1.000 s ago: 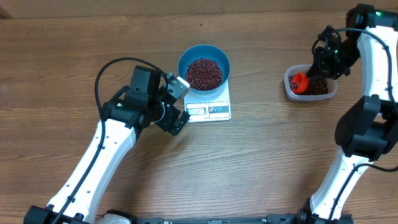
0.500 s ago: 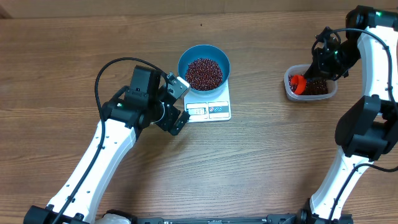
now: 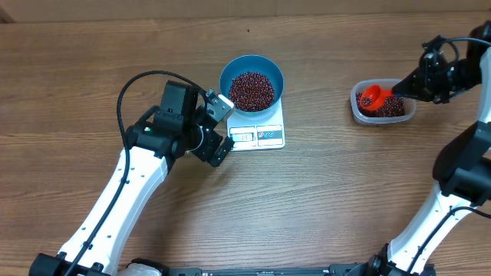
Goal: Scoop item into bowl and weigh 150g on scale
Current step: 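Lift the filled scoop and carry it over the teal bowl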
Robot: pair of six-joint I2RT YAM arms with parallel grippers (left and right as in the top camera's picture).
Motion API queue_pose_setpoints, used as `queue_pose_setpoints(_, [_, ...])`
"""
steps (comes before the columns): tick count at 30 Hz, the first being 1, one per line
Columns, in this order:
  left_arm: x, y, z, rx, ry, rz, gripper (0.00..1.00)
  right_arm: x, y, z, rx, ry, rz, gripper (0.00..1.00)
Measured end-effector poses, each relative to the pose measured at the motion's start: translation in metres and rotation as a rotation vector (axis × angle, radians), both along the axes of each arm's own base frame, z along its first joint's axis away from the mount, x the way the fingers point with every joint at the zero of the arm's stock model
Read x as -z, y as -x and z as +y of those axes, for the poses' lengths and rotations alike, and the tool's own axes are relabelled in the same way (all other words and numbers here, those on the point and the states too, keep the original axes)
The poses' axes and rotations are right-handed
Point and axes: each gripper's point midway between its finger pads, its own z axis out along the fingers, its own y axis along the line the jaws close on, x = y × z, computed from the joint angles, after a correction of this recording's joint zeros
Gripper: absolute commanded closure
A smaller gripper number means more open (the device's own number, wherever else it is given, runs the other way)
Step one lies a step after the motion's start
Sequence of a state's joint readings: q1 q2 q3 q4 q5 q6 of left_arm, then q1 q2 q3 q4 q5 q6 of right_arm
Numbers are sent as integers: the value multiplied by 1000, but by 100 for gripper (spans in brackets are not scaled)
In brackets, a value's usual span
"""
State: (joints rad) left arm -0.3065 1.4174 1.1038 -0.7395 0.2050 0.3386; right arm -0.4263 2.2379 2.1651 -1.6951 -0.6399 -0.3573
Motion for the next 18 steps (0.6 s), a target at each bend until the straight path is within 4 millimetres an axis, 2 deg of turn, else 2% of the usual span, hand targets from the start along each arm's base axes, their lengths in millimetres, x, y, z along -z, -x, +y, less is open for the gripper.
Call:
queue_pose_setpoints(6, [0, 0, 0, 0, 0, 0, 1, -12, 1, -31, 85, -89, -81, 96])
queue_pose_setpoints(10, [0, 0, 0, 0, 0, 0, 0, -21, -3, -32, 97, -141, -130, 96])
queue_pose_setpoints(12, [0, 0, 0, 0, 0, 0, 1, -24, -5, -26, 86, -161, -144, 96])
queue_pose_setpoints(14, [0, 0, 0, 0, 0, 0, 0, -29, -11, -11, 57, -196, -170, 96])
queue_pose_setpoints(17, [0, 0, 0, 0, 0, 0, 1, -35, -18, 18, -1, -235, -187, 96])
queue_pose_setpoints(18, [0, 0, 0, 0, 0, 0, 0, -37, -20, 34, -34, -251, -190, 96])
